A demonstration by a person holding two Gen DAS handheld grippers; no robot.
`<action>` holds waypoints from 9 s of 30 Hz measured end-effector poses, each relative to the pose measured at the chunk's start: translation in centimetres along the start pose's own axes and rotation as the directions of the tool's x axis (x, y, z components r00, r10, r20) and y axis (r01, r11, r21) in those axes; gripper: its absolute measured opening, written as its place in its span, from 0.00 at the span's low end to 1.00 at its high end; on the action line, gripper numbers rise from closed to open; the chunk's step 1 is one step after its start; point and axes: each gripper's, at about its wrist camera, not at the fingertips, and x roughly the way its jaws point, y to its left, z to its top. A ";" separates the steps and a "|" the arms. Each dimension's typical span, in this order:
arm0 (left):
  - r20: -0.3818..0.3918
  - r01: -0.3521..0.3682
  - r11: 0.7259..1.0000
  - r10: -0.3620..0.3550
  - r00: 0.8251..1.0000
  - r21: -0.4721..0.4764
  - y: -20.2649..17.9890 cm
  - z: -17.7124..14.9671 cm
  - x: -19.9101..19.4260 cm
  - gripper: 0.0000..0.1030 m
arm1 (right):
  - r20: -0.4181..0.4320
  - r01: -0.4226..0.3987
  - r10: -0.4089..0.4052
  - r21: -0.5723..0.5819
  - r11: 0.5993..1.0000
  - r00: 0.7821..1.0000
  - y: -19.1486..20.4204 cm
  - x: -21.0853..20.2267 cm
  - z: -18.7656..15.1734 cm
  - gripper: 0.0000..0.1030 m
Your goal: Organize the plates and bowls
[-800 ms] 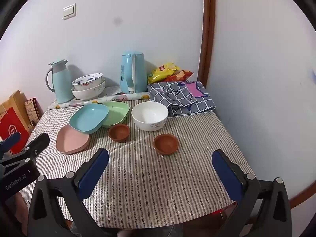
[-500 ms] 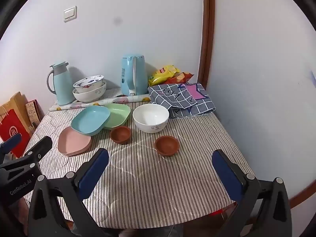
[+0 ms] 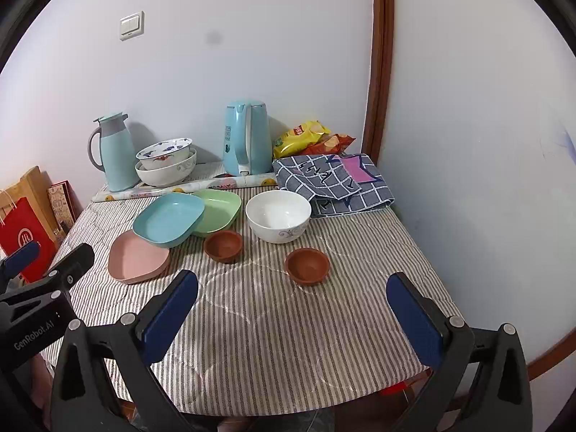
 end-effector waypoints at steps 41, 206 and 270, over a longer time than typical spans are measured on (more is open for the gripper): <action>0.005 -0.005 1.000 0.005 1.000 0.015 -0.5 0.0 -0.3 1.00 | 0.016 -0.006 0.006 0.013 1.000 1.000 0.0 -0.4 -0.3 1.00; -0.452 -0.061 0.994 0.015 0.892 -0.089 14.2 -0.3 23.5 0.12 | -0.386 -0.412 0.297 -0.262 0.872 0.873 23.6 28.9 3.5 0.29; -0.456 0.009 1.000 -0.019 0.890 -0.024 2.7 8.8 35.7 0.54 | -0.411 -0.302 0.228 -0.124 0.945 0.883 11.1 38.0 11.5 0.43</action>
